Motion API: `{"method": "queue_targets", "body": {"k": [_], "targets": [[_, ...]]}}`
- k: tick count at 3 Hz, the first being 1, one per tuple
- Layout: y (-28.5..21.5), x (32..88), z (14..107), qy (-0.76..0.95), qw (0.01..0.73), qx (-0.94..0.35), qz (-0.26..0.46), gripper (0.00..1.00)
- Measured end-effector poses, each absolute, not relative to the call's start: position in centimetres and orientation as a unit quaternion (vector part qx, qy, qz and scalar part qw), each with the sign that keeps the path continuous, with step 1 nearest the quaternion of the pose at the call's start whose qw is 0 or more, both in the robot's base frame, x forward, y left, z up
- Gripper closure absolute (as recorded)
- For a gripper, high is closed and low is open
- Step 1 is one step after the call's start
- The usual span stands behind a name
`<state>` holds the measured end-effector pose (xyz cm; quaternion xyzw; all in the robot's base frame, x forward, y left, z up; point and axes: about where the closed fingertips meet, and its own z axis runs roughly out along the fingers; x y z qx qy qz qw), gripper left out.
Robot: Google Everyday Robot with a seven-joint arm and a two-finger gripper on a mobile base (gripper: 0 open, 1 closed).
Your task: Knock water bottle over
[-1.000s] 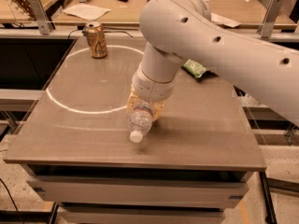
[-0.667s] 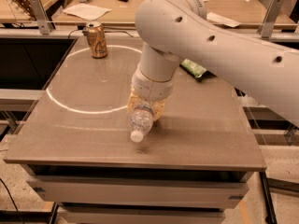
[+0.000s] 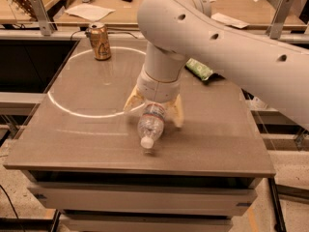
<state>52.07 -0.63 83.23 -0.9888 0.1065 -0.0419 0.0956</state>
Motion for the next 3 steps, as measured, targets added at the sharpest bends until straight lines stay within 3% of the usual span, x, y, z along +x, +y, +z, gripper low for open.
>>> {"method": "queue_targets", "body": {"k": [1, 3], "targets": [[-0.6, 52.1, 83.3, 0.106, 0.096, -0.989, -0.042, 0.00], [-2.4, 52.8, 88.0, 0.148, 0.242, -0.959, -0.005, 0.00]]}}
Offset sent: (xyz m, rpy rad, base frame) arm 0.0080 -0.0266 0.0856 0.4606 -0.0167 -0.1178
